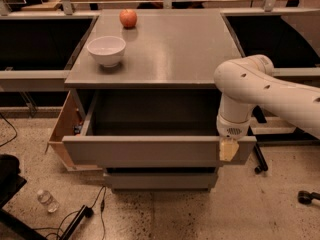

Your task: Open top drawer

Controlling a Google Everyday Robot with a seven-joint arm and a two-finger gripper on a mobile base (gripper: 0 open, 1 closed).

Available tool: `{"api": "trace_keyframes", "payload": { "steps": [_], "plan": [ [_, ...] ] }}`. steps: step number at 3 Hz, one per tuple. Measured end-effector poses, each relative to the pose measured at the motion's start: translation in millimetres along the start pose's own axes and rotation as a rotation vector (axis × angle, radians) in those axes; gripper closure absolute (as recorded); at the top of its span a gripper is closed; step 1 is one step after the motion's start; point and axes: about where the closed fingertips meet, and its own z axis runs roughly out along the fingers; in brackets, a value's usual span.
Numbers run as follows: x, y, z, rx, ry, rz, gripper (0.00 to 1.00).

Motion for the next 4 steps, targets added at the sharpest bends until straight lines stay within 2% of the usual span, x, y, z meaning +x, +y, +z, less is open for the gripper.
{"api": "trace_keyframes", "payload": {
  "steps": [1, 2, 4],
  "plan": [
    [0.3, 0.5, -5.8, 0.0, 0.0, 0.0, 0.85],
    [23.0, 25.4, -7.1, -0.006, 0.024, 0.035, 1.0],
    [45.7, 56.0, -11.5, -0.017, 0.062, 0.075, 1.0]
  ]
}}
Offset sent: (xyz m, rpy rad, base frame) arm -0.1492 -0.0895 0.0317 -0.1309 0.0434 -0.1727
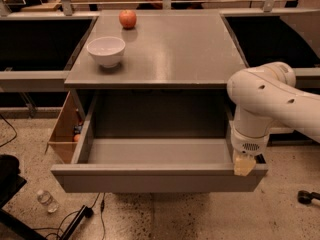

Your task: Open top drawer

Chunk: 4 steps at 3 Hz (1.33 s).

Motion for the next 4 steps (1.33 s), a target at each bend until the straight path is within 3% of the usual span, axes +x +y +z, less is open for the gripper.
{"api": "trace_keyframes", "payload": {
  "steps": [2, 3, 4],
  "plan": [
    [36.3, 40.2, -5.5, -0.04, 0.049, 0.031, 1.0],
    [72.4, 75.5, -8.3, -0.065, 0.082, 0.046, 1.0],
    [76.1, 79.0, -8.5, -0.064, 0.085, 0.05, 0.81]
  ]
}}
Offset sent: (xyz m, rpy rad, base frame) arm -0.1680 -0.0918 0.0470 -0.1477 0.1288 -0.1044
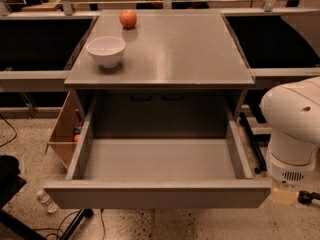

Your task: Open top drawer

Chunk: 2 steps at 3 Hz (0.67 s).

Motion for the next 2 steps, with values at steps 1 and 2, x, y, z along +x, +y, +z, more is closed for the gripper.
{"api": "trace_keyframes", "payload": {
  "steps": [1, 2],
  "plan": [
    [0.0, 0.0, 0.0, 0.0, 0.0, 0.0, 0.58],
    [-0.1, -0.1, 0.0, 0.0, 0.0, 0.0, 0.35]
  ]
}}
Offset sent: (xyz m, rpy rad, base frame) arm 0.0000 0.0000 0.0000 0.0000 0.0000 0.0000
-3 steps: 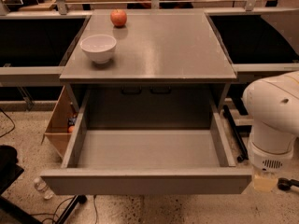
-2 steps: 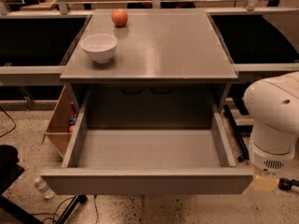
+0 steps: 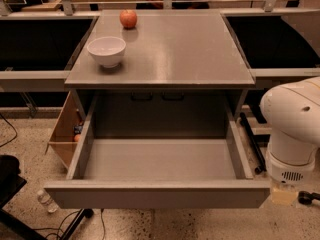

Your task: Open top drawer

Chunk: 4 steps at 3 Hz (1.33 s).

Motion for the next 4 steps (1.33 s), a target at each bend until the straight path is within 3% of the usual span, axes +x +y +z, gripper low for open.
{"api": "trace_keyframes", "payload": {
  "steps": [1, 2, 4],
  "plan": [
    [-10.7, -11.3, -4.4, 0.05, -0.019, -0.04, 0.12],
    [-16.5, -21.8, -13.6, 0.117, -0.03, -0.071, 0.0],
    [-13.1, -39.4, -38.6, 0.217, -0.085, -0.08, 0.0]
  ]
}}
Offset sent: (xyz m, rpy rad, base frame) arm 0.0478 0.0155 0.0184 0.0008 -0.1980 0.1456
